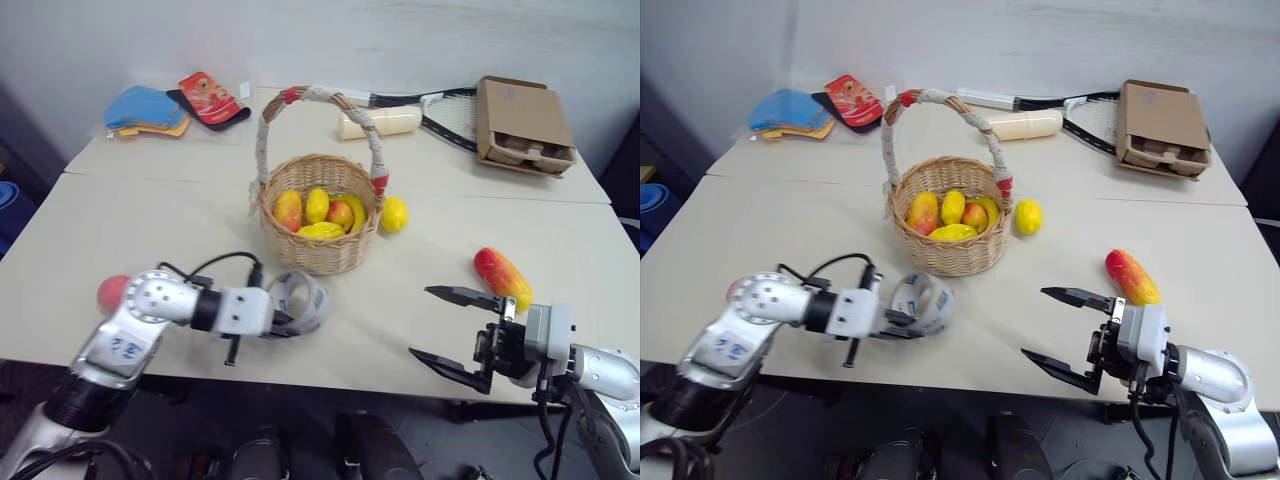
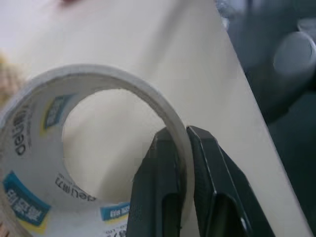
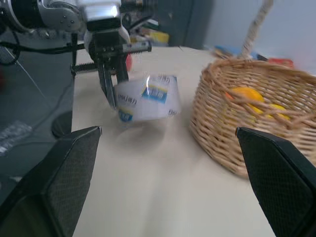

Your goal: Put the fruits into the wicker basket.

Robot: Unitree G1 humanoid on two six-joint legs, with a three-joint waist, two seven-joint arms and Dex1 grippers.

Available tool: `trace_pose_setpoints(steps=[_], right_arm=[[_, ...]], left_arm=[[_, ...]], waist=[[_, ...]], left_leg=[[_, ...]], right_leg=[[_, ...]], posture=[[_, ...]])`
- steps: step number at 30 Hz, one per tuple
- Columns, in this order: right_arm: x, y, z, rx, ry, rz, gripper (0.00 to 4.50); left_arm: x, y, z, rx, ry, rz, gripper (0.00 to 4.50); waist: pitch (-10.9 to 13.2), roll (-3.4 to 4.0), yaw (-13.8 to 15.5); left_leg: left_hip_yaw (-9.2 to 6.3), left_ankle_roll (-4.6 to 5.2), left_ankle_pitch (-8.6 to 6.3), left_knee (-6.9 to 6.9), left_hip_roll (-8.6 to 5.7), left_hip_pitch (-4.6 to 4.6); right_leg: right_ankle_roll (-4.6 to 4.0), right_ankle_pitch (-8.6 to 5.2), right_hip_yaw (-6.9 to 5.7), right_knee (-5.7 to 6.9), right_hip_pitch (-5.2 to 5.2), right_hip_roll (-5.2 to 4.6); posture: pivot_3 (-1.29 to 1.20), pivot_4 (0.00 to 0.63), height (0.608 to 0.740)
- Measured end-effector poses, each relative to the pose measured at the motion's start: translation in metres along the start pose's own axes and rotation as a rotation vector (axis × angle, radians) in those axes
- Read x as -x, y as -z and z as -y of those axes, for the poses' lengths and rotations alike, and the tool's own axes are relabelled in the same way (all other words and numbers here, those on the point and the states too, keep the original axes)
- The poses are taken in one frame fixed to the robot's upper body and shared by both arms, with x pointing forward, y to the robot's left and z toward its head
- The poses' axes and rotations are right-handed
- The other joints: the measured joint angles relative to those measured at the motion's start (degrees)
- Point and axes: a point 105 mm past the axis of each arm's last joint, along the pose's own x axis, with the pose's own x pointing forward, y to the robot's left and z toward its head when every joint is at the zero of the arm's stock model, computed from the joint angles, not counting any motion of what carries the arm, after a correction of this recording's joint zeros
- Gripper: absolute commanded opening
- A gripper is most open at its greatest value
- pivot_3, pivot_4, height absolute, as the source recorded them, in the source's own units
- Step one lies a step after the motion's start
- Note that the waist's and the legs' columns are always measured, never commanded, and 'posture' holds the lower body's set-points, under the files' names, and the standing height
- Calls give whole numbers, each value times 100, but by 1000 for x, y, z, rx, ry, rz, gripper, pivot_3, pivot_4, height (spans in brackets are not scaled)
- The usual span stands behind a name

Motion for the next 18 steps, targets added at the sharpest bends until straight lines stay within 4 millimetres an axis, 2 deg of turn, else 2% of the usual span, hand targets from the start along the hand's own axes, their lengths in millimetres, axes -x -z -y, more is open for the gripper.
trace_pose_setpoints(steps=[2,6,7,9,10,13,16,18], right_arm=[[-16,-7,-2,-17,-43,70,4500],[-36,-15,-4,-34,-92,137,4500],[-41,-18,-4,-31,-94,161,4500],[-53,-24,-3,-30,-95,213,4500],[-56,-23,-3,-34,-90,215,4500],[-59,-16,2,-23,-49,202,4500],[-58,-8,4,-16,-21,173,4500],[-56,-2,5,-19,-8,158,4500]], left_arm=[[43,2,-11,156,-205,34,59],[125,7,-41,281,-625,35,59],[145,15,-48,319,-722,29,59],[200,48,-58,445,-994,6,59],[221,67,-55,515,-1098,-11,59],[253,113,-50,674,-1257,-10,59],[266,149,-36,793,-1326,-51,59],[266,154,-35,794,-1311,-56,730]], waist=[[8,-14,-47],[13,-23,15],[12,-23,24],[12,-24,27],[12,-26,23],[4,-47,64],[-9,-78,111],[-19,-93,120]], left_leg=[[-1,-6,0,-2,3,13],[-13,3,-6,-8,-4,28],[-11,9,-10,-11,-6,37],[-6,10,-13,-17,-4,43],[-5,8,-18,-20,-2,41],[-3,2,-29,-19,0,35],[-4,-6,-34,-18,-2,21],[-2,-6,-35,-17,-3,14]], right_leg=[[-10,-8,-3,15,1,0],[-13,-14,-15,17,15,-4],[-14,-15,-15,17,20,-6],[-18,-17,-15,18,18,-6],[-22,-19,-16,17,15,-6],[-29,-24,-25,14,10,-11],[-31,-26,-33,4,7,-24],[-31,-27,-50,-2,6,-42]], posture=[[0,150,740],[0,150,740],[0,150,740],[0,150,740],[0,150,740],[0,150,740],[0,150,740],[0,150,740]])
